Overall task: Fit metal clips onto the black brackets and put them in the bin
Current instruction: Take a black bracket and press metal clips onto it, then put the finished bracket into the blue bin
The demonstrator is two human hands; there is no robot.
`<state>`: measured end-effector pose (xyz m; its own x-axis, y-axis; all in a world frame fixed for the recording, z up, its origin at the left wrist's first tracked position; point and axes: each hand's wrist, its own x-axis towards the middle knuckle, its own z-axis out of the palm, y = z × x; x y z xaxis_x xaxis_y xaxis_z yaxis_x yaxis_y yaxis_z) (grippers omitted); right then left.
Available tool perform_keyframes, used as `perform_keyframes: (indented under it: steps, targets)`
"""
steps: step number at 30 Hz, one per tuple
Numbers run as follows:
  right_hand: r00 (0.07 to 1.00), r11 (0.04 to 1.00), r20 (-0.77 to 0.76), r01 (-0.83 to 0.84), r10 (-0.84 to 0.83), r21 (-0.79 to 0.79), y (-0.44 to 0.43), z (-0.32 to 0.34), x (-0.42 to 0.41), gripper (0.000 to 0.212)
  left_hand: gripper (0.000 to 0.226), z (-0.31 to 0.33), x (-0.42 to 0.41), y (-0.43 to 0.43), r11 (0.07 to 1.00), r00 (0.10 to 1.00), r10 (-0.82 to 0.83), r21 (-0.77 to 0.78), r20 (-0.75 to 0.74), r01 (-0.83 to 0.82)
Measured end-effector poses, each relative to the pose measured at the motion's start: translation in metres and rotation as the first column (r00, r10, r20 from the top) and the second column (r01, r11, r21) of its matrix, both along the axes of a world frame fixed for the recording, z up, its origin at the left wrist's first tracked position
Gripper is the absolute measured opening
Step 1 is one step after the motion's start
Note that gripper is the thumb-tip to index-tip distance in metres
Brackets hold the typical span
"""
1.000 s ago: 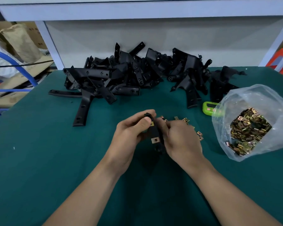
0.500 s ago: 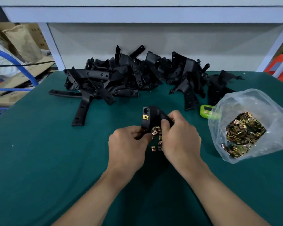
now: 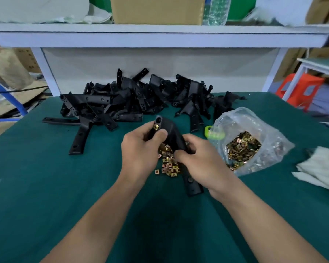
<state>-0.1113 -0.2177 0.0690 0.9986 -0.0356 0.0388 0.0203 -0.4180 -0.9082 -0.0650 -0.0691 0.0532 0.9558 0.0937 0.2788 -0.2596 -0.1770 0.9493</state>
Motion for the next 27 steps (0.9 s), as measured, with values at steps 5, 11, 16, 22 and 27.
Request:
perform_keyframes:
  steps: [5, 11, 16, 22, 27]
  targets:
    - [0.999, 0.993, -0.029, 0.028, -0.025, 0.111, -0.061, 0.020, -0.069, 0.011, 0.015, 0.034, -0.017, -0.053, 0.969, 0.981, -0.193, -0.160, -0.029, 0.186]
    - [0.895, 0.841, -0.061, 0.436, -0.441, 0.321, -0.157, 0.024, -0.153, 0.022, 0.007, 0.060, -0.059, -0.197, 0.842, 0.842, -0.533, -0.152, -0.083, 0.518]
    - [0.655, 0.506, -0.209, 0.714, -0.726, 0.484, -0.237, 0.011, -0.228, 0.015, 0.008, 0.048, -0.104, -0.323, 0.646, 0.497, -0.763, -0.452, -0.413, 0.616]
    - [0.653, 0.110, -0.388, 0.586, -0.650, 0.803, -0.362, 0.039, -0.233, 0.022, 0.023, 0.066, -0.126, -0.445, 0.517, 0.230, -0.837, -0.577, -0.497, 0.633]
    - [0.585, 0.249, -0.424, 0.744, -0.691, 0.620, -0.443, 0.050, -0.179, 0.065, 0.025, 0.076, -0.127, -0.480, 0.580, 0.478, -0.699, -0.030, -0.533, 0.814]
